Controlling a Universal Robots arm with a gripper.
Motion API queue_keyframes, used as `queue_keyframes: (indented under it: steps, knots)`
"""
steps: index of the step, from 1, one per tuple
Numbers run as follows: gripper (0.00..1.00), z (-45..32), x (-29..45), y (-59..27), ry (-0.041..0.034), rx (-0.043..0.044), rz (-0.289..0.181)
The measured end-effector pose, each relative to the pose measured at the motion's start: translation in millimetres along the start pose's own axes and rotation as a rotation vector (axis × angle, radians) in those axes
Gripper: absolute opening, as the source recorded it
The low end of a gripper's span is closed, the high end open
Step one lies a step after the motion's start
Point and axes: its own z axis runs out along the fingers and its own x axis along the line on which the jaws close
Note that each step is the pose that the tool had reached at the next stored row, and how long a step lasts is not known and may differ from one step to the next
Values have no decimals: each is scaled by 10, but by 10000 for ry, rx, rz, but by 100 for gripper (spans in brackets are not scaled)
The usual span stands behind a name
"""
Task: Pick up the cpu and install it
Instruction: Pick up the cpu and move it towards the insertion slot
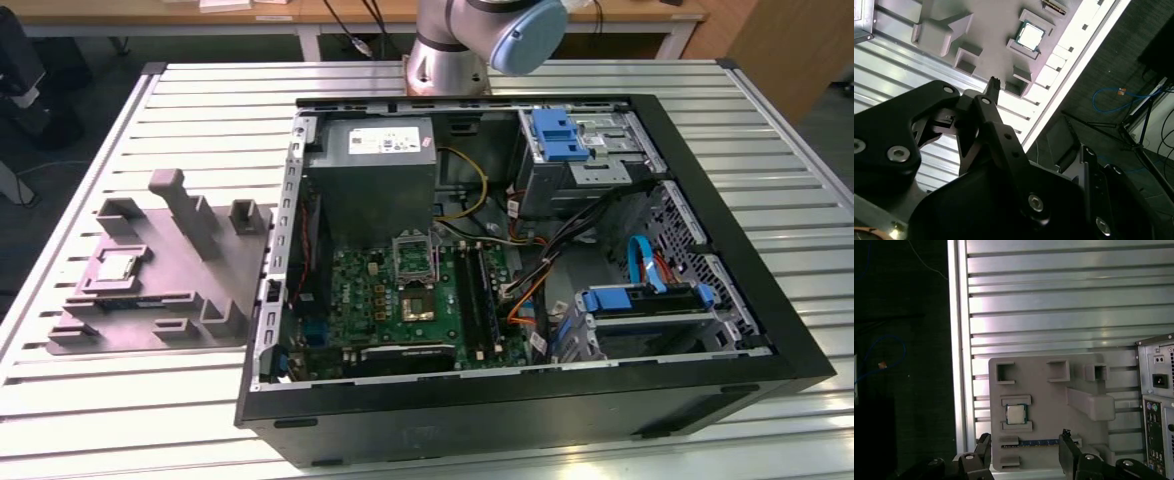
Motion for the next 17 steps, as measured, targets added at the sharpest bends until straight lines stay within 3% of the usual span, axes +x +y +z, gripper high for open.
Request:
queue_keyframes:
  steps: [3, 7, 13, 17]
  knots:
    - [65, 0, 0, 0, 4, 0, -2]
    - [65, 4, 1, 0, 183, 10, -299]
    - [65, 23, 0, -6, 201, 13, -322]
    - [65, 44, 0, -10, 224, 14, -727]
